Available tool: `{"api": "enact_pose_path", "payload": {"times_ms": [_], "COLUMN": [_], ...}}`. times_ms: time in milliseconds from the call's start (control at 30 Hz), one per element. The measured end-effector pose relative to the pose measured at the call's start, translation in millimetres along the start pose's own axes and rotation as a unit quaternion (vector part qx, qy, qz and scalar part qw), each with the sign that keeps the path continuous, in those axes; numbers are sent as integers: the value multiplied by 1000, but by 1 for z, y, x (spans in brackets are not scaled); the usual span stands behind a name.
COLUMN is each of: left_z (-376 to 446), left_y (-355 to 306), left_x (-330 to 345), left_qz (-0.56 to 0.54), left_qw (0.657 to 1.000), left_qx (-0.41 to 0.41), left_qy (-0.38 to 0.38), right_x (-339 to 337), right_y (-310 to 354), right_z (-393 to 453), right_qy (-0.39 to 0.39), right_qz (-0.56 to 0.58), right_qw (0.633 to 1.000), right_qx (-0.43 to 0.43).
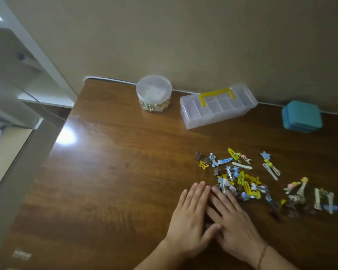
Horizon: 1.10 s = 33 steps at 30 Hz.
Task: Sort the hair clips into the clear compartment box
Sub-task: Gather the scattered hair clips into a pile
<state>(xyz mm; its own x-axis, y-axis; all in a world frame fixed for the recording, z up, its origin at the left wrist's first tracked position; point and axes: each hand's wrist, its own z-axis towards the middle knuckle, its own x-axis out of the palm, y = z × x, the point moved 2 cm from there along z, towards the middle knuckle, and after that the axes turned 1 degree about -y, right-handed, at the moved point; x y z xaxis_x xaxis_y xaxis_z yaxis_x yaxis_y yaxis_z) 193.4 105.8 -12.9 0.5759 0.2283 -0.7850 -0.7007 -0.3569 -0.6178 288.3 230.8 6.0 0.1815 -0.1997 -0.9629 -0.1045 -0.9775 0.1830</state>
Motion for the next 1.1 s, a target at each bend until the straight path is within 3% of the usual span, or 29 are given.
{"api": "enact_pose_path", "payload": {"times_ms": [200, 300, 400, 500, 667, 900, 1100], "left_z": [2, 18, 54, 93, 120, 94, 51], "left_y": [-27, -17, 7, 22, 18, 3, -17], "left_x": [14, -1, -24, -40, -31, -10, 9], "left_qz": [-13, -53, -85, -71, -17, -15, -29], "left_qw": [1000, 996, 983, 985, 999, 999, 999], "left_qx": [13, 16, -49, -83, -29, 29, 36], "left_qy": [14, -70, -157, -131, -29, -19, -7], "right_x": [-2, -12, -26, -35, -28, -20, 1], "right_y": [-23, -39, -65, -93, -113, -91, -59], "right_z": [-27, -25, -5, 23, 41, 11, -29], "right_qy": [-70, -149, -210, -173, -26, -14, -32], "right_qz": [14, 131, 213, 170, 108, 109, 115], "right_qw": [997, 980, 950, 960, 981, 989, 987], "right_qx": [-15, 10, 91, 138, 161, 100, 107]}}
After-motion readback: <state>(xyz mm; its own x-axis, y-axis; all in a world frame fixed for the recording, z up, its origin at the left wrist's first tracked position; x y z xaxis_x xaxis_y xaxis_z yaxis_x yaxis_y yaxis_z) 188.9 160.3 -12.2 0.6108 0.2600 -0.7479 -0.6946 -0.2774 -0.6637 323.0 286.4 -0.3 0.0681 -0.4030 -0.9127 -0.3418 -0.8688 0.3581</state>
